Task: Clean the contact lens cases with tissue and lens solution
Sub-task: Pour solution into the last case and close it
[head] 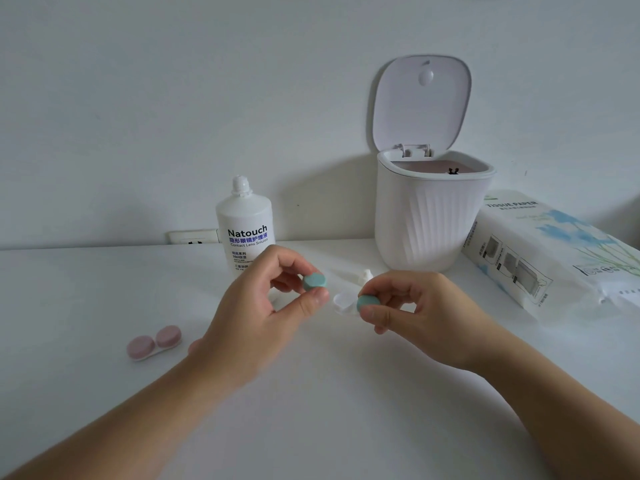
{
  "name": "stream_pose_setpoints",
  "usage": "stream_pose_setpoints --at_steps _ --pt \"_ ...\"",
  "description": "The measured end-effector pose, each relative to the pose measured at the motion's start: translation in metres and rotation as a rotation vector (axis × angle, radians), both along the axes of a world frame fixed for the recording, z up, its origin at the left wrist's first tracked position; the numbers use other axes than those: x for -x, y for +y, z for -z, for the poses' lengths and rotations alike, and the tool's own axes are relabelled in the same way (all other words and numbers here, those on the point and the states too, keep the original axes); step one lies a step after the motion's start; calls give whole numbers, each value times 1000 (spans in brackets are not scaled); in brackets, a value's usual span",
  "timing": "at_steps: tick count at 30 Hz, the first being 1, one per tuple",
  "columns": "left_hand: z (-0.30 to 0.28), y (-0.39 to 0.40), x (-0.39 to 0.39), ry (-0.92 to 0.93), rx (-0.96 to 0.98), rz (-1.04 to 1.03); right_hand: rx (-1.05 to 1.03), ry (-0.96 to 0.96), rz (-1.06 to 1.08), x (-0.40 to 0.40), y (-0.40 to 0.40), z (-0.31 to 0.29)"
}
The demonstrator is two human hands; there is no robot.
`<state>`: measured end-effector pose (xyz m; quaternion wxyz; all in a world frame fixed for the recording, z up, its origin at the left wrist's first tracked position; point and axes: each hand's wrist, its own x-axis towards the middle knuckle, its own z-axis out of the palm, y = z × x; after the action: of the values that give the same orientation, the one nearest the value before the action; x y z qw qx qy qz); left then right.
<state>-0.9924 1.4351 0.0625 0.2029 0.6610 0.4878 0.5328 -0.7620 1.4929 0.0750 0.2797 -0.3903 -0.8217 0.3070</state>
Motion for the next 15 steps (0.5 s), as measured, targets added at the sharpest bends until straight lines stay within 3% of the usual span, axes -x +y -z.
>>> stream_pose_setpoints --at_steps 5,15 --pt "2 -1 -1 55 64 43 14 -25 -3 5 -4 0" --pt "8 -3 -2 246 205 -71 24 -38 -6 6 -7 -2"
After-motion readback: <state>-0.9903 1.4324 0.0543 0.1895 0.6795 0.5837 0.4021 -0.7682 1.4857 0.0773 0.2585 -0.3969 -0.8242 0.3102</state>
